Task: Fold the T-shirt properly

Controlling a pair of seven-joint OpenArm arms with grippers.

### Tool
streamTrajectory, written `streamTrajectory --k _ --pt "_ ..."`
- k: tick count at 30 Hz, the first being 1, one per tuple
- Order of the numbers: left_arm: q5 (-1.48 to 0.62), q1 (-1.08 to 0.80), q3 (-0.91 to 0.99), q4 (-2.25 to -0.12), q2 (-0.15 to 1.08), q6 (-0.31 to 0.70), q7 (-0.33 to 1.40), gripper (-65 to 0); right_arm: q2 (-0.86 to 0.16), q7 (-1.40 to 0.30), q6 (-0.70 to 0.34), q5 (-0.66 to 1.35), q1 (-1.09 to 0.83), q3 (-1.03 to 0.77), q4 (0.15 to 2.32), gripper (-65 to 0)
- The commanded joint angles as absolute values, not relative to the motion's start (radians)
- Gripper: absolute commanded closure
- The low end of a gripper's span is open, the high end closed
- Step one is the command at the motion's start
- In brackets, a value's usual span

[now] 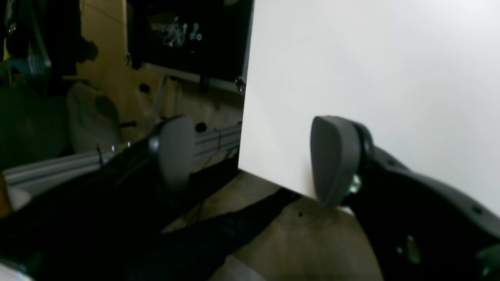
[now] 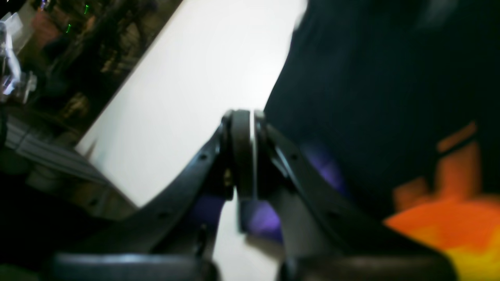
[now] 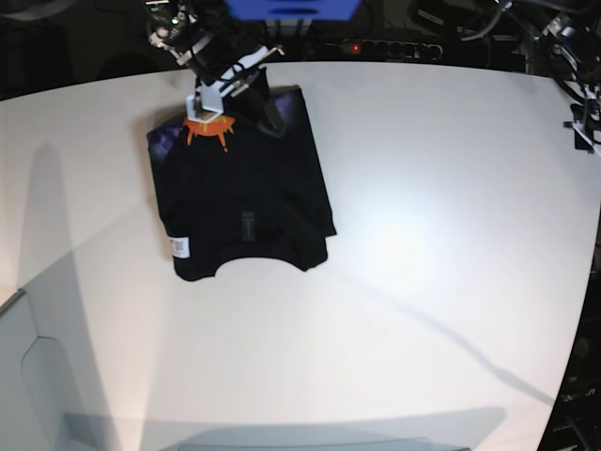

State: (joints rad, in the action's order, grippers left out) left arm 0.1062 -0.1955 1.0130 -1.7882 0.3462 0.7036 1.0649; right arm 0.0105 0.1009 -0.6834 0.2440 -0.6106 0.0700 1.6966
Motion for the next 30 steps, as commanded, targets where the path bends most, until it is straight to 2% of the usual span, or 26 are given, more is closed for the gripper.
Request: streamTrajectory --k 1,11,15,25,30 --pt "0.108 -0.193 1.018 -1.807 0.364 0.698 1.058 -45.0 0.008 0.116 -0.698 0.255 -0.622 0.050 1.719 0.0" --pt "0.107 -0.222 1.021 -1.804 0.358 0.698 1.058 -45.0 0.008 0.113 -0.698 0.260 -0.487 -0.351 1.653 0.0" --pt "0.107 -0.222 1.021 -1.805 0.335 0.698 1.056 -45.0 0.008 0.113 -0.698 0.259 -0.456 -0.441 1.630 0.0" --pt "0.107 -0.225 1.021 -1.805 0.314 0.698 1.056 -45.0 -0.012 0.114 -0.698 0.257 -0.461 -0.446 1.491 0.0" --pt "0.107 -0.225 1.021 -1.805 0.312 0.698 1.056 -45.0 -0.008 0.120 -0.698 0.257 -0.493 -0.406 1.486 0.0"
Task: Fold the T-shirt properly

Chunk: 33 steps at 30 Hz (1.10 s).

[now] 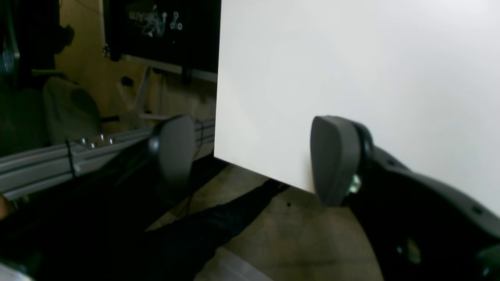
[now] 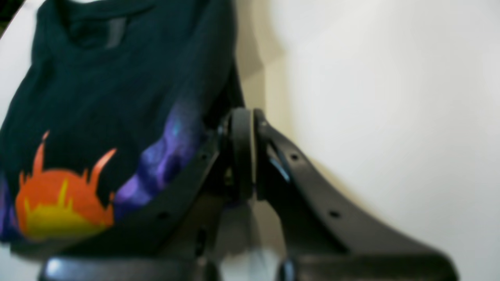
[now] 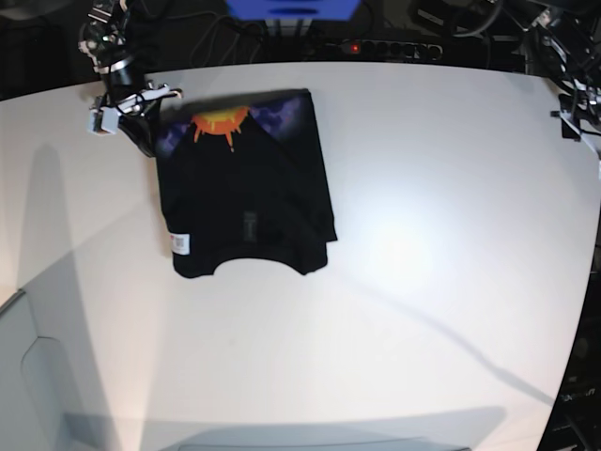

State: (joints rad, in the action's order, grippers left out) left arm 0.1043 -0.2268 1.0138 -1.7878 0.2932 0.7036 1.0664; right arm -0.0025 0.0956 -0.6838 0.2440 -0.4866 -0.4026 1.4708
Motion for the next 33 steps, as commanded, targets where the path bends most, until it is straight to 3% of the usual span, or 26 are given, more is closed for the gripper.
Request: streamTrajectory --k 1,19,23,29,33 --pt "0.107 -0.226 1.021 -1.805 0.312 0.698 1.056 -45.0 -0.007 0.120 -0.698 0.257 -0.495 -0.398 1.488 0.0" --pt "0.108 -0.286 1.024 -1.847 0.277 0.698 1.056 -44.5 0.059 0.122 -0.698 0.278 -0.567 -0.437 1.567 0.0" --pt "0.107 -0.348 1.033 -1.908 0.225 0.698 1.056 -32.6 0.128 0.117 -0.698 0.288 -0.601 -0.509 1.659 0.0" --pt "0.107 -0.386 1.207 -1.926 0.093 0.698 1.056 -0.3 0.157 0.114 -0.698 0.286 -0.779 -0.519 1.764 0.0" --pt "0.105 -0.441 1.279 -1.885 0.038 0.698 1.055 -0.4 0.157 0.113 -0.698 0.285 -0.905 -0.519 1.751 0.0"
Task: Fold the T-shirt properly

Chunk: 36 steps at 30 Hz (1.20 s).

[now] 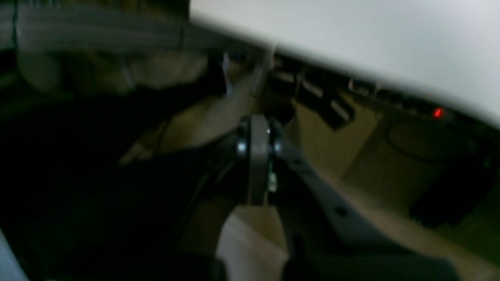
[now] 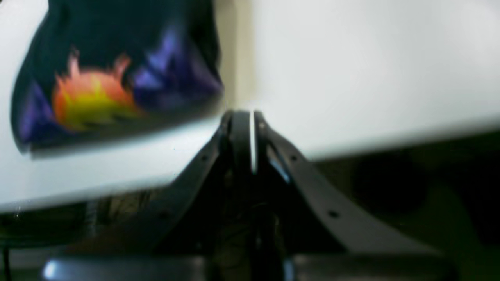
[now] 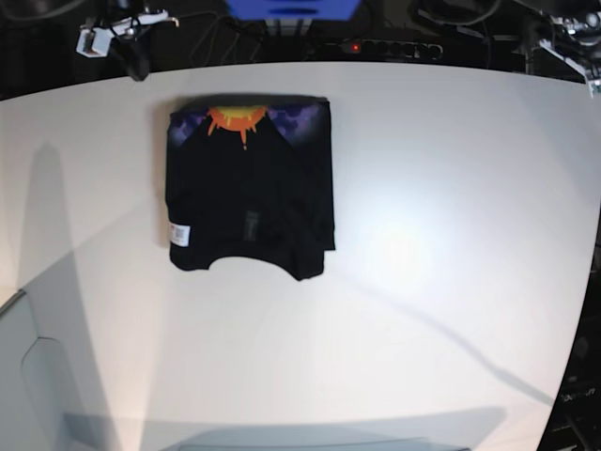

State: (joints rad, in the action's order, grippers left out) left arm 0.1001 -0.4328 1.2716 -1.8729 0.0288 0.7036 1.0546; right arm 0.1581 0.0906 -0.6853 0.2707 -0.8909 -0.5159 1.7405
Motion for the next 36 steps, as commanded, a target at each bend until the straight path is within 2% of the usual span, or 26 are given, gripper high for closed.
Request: streamTrajectory --k 1,3,6,12,18,22,27,34,36 --pt "0.105 -0.455 1.285 -1.867 0.030 0.698 1.055 0.0 0.157 0.113 -0.698 0.285 -0.929 -0.518 1.744 0.0" --pt "0.105 -0.479 1.291 -1.824 0.018 0.698 1.055 0.0 0.157 0.113 -0.698 0.285 -0.963 -0.518 1.722 0.0" --pt "0.105 -0.501 1.290 -1.713 0.008 0.698 1.023 0.0 0.105 0.113 -0.698 0.285 -0.984 -0.499 1.661 0.0" --pt "0.117 -0.535 1.248 -1.394 0.059 0.698 0.688 0.0 0.025 0.117 -0.698 0.288 -0.947 -0.503 1.452 0.0" --pt "0.117 -0.522 1.161 -0.989 0.185 0.698 0.524 0.0 -0.015 0.120 -0.698 0.285 -0.854 -0.499 1.198 0.0" --pt "0.108 -0.521 1.061 -0.777 0.234 0.698 0.335 0.0 -0.033 0.122 -0.698 0.243 -0.797 -0.498 1.064 0.0" --pt "0.117 -0.503 0.934 -0.631 0.236 0.698 0.166 0.0 -0.024 0.130 -0.698 0.087 -0.734 -0.504 0.995 0.0" --pt "0.111 -0.501 0.682 -0.558 0.229 0.698 0.068 0.0 -0.002 0.314 -0.698 -0.136 -0.657 -0.499 0.783 0.0" --pt "0.108 -0.501 0.611 -0.553 0.222 0.638 0.045 0.0 -0.004 0.380 -0.691 -0.188 -0.639 -0.499 0.713 0.0"
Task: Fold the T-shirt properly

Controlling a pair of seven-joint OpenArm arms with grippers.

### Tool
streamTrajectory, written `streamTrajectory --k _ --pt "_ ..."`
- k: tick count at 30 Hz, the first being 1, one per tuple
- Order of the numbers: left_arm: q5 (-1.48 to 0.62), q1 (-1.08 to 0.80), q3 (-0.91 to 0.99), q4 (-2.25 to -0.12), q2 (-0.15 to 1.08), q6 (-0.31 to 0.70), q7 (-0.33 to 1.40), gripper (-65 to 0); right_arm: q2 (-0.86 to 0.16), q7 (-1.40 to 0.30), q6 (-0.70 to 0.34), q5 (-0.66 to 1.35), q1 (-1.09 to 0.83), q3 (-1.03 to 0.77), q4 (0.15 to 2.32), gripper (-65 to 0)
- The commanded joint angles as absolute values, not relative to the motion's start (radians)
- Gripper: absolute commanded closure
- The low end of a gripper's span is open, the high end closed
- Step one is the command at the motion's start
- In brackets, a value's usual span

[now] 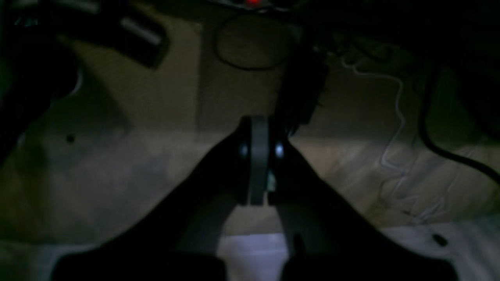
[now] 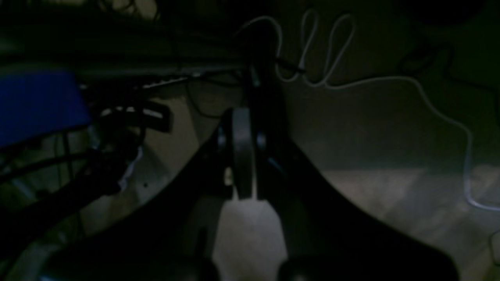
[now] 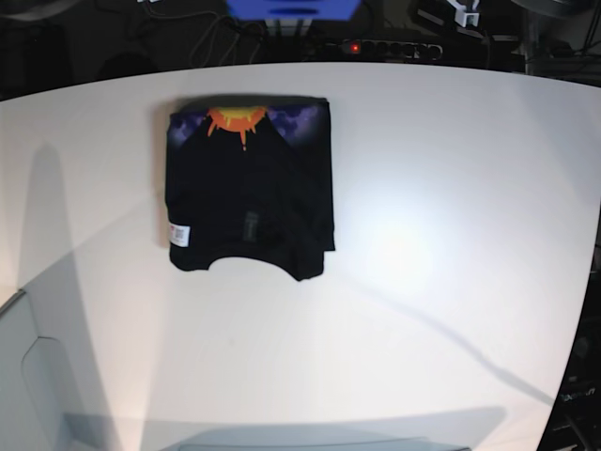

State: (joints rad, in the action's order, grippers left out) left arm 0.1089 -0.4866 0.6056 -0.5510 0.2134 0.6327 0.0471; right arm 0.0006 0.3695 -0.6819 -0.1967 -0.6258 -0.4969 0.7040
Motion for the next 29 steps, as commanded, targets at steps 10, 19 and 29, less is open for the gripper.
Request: streamTrajectory --k 10,19,29 --pt "0.111 -0.334 0.467 -0.257 0.185 0.390 0.031 0.0 -0.077 0.539 -0.344 -0.289 -0.509 -0.496 0.292 0.0" --pt "0.108 -0.314 0.262 -0.234 0.139 0.173 -0.065 0.0 -0.087 0.446 -0.320 -0.292 -0.479 -0.446 0.246 0.0" --pt "0.108 -0.308 0.254 -0.232 0.094 0.134 -0.065 0.0 -0.054 0.312 0.018 -0.291 -0.438 -0.166 0.245 0.0"
